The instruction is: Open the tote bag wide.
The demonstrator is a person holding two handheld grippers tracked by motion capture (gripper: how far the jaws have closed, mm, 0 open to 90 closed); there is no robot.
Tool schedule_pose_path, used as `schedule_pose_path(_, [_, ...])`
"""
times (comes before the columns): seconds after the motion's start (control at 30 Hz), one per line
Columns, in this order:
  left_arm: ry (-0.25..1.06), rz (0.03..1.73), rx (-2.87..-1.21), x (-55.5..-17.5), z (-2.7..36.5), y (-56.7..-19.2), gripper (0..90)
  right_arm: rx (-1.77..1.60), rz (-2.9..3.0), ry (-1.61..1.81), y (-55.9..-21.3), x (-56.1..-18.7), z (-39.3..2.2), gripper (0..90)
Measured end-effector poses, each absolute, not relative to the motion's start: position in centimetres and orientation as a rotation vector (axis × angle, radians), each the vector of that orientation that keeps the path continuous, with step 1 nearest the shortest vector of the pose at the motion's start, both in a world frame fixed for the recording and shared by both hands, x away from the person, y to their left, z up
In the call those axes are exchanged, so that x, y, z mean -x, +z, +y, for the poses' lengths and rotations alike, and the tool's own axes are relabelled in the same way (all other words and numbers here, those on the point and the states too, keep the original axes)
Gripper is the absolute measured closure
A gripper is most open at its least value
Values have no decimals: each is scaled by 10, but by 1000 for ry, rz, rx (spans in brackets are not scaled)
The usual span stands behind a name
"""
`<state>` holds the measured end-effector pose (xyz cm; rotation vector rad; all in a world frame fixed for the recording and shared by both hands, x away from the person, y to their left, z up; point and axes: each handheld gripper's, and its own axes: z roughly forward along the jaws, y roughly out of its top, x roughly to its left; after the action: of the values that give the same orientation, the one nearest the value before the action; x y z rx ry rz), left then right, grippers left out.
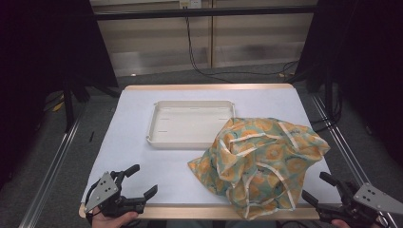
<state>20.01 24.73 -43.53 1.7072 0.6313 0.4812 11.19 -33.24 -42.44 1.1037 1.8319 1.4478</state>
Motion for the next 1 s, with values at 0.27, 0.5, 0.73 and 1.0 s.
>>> schedule_pose_path(0.27, [457, 611, -1727, -203, 244, -436, 207, -1106, 1838, 1475, -423, -114, -332, 276])
schedule_pose_path(0.5, [424, 581, -1747, -204, 238, -435, 283, -1096, 1858, 1500, -421, -117, -333, 398])
schedule_pose_path(0.73, [387, 532, -1758, -205, 225, -432, 346, -1082, 1866, 1527, -415, -119, -331, 497])
schedule_pose_path(1.0, [293, 425, -1798, -208, 200, -425, 542, -1019, 1904, 1545, -400, -115, -323, 582])
